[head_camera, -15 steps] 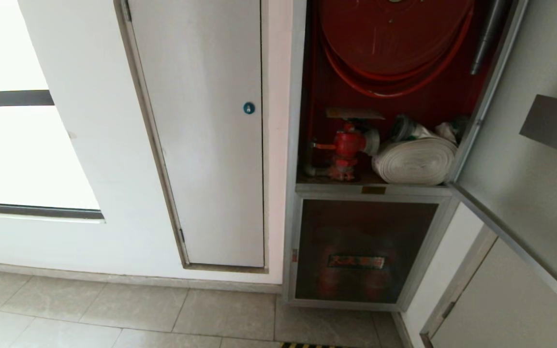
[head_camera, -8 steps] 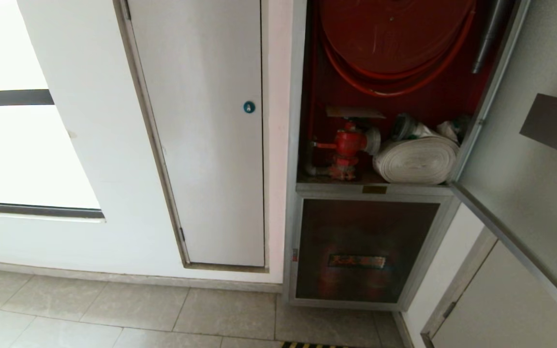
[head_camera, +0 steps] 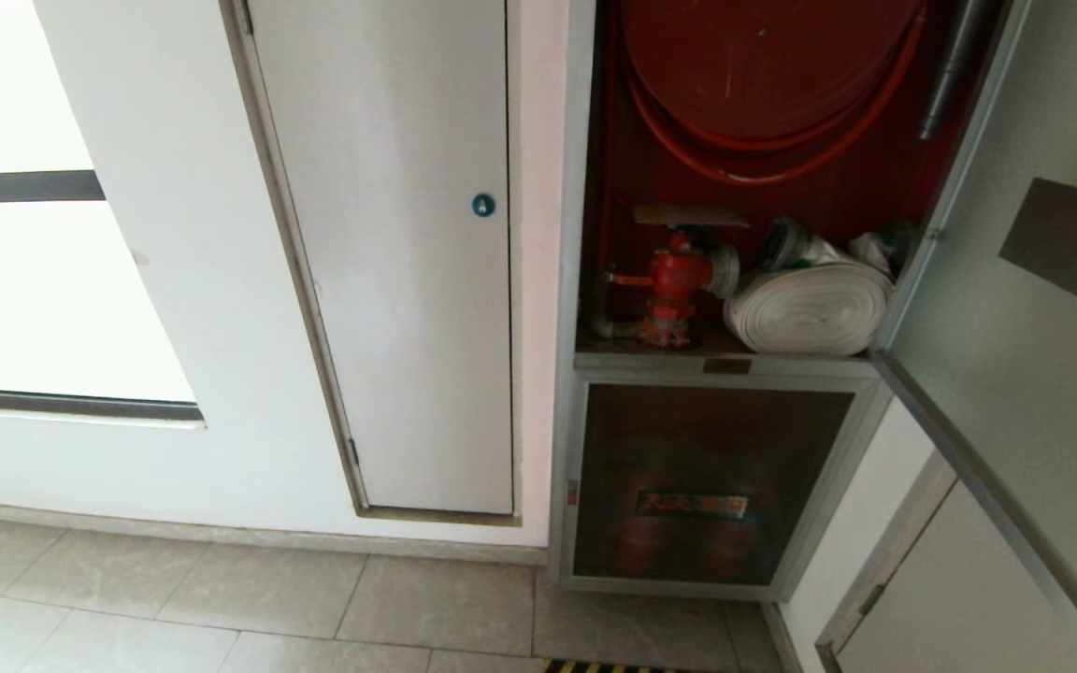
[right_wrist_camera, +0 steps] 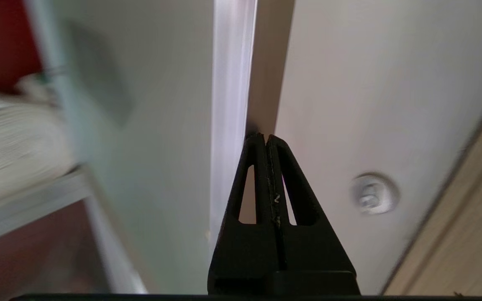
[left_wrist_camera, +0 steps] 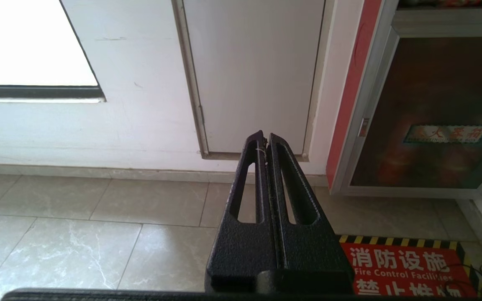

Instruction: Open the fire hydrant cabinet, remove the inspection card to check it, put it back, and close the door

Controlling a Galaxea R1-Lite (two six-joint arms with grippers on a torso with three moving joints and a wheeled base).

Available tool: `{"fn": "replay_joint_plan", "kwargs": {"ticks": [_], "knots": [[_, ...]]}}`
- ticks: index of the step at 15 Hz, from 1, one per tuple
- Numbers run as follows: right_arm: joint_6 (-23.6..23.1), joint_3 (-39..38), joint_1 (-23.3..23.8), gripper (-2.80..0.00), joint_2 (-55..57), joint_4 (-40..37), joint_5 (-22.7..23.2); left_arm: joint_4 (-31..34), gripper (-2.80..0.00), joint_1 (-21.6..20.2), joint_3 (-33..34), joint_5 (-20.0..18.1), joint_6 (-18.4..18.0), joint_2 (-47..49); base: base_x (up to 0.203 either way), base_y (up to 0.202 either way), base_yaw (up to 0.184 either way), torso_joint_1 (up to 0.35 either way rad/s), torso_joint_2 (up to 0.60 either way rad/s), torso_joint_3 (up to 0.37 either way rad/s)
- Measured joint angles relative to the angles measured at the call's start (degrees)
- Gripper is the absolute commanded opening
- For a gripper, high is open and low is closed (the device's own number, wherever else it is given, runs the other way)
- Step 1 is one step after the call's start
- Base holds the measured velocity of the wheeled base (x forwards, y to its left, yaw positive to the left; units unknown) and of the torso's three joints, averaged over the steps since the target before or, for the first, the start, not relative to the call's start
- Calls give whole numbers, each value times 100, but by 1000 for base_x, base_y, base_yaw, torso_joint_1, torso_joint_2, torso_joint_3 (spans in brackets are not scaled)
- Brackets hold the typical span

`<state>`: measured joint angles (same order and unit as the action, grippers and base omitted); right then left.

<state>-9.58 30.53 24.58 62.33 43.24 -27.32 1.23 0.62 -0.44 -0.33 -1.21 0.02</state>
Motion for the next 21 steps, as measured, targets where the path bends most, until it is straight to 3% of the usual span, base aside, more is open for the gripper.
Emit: {"fn": "replay_joint_plan", "kwargs": {"ticks": [6,11,21], "knots": [[-98,-369,-1062,-280,-475,20,12,0,-280,0,0,-2,0,0,0,0,0,0,0,0],[-190,-777,-1744,-280,-894,11,514,-1,-280,0,0,0,-2,0,0,0,0,0,0,0],[-312,-1457,-2117,-280,-1816,-9,1394,-2,-280,0,0,-1,0,0,0,0,0,0,0,0]]}}
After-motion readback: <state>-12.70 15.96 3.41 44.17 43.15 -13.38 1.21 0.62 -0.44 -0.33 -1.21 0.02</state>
